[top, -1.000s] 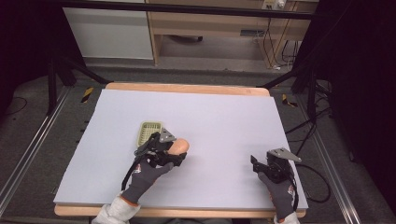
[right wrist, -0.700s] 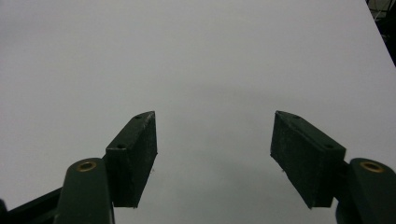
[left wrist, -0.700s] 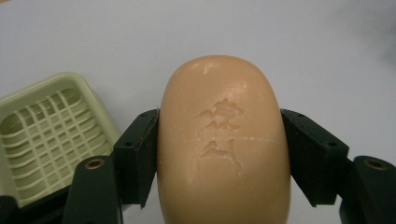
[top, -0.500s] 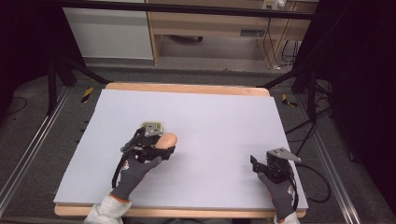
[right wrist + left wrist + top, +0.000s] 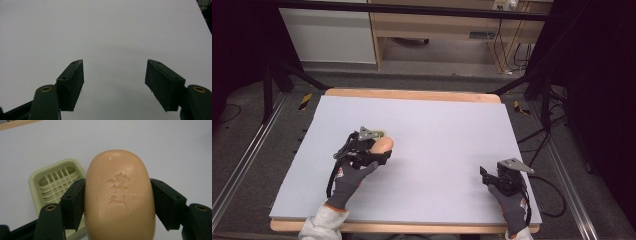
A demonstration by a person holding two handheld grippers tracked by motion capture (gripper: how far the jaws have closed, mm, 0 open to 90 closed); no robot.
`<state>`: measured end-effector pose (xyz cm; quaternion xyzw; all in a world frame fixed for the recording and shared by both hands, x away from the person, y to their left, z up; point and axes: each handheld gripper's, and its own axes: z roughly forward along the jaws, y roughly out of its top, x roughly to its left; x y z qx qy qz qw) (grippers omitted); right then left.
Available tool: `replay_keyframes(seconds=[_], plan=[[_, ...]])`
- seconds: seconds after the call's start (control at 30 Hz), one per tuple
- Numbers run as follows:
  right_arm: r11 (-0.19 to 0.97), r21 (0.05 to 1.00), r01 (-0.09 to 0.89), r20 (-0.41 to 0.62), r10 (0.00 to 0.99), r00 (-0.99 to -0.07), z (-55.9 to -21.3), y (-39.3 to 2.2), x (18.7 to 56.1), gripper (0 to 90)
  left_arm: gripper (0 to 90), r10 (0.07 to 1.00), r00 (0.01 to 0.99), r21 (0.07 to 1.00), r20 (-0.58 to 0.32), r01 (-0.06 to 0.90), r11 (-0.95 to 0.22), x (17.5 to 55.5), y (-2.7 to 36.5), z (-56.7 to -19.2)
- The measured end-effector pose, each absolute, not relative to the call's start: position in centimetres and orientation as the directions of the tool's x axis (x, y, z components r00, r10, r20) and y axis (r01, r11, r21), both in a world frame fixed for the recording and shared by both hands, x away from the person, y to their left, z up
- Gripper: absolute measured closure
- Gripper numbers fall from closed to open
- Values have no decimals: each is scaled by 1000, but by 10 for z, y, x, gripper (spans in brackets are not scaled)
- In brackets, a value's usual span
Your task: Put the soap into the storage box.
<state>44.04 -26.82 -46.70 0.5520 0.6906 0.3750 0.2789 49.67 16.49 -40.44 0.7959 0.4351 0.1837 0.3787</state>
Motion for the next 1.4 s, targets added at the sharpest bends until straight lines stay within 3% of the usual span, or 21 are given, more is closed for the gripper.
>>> replay_keyframes(seconds=[1.4], plan=[[109,827,552,27,972,-232,-467,-268,443,314,319,887,461,764,-34,584,-274,540,188,-410]])
